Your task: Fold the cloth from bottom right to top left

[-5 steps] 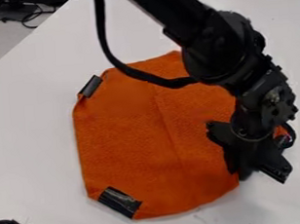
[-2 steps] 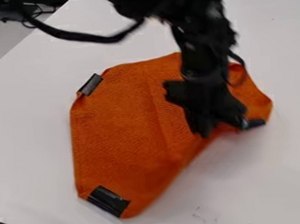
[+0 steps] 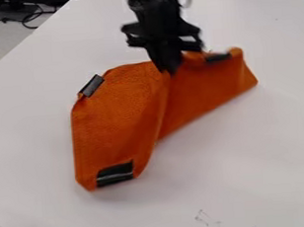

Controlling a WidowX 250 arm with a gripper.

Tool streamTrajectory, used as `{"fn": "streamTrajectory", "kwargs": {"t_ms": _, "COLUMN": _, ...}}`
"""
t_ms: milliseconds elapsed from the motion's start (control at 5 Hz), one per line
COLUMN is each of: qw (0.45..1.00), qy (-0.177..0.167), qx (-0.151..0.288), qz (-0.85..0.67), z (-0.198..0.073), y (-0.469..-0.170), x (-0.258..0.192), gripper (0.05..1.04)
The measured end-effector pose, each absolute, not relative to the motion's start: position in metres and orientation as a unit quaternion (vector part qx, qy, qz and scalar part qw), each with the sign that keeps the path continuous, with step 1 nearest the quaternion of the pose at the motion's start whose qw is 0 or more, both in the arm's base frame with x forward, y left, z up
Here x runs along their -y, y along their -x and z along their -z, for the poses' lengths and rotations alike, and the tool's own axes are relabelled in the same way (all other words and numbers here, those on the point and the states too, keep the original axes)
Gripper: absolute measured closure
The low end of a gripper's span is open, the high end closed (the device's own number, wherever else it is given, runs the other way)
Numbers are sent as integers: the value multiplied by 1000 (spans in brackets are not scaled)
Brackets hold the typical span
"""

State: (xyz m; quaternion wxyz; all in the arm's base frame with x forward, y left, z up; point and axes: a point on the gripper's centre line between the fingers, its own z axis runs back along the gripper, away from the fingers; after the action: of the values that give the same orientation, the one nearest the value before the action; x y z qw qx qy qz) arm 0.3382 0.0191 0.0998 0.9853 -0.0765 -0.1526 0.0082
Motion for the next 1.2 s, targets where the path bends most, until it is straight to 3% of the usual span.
{"fn": "streamTrajectory", "kwargs": {"t_ms": 400, "qw": 985, "qy": 92, "qx": 144, "qz": -27, "z": -84, "y": -387, "x": -101, "gripper": 1029}}
{"fn": "streamTrajectory", "kwargs": {"t_ms": 600, "qw": 986, "qy": 108, "qx": 127, "qz": -10, "z": -64, "y": -405, "x": -129, "gripper": 1013}}
{"fn": "streamTrajectory", "kwargs": {"t_ms": 800, "qw": 985, "qy": 133, "qx": 111, "qz": -7, "z": -32, "y": -415, "x": -144, "gripper": 871}}
{"fn": "streamTrajectory", "kwargs": {"t_ms": 1200, "qw": 985, "qy": 137, "qx": 107, "qz": -9, "z": -16, "y": -413, "x": -146, "gripper": 312}}
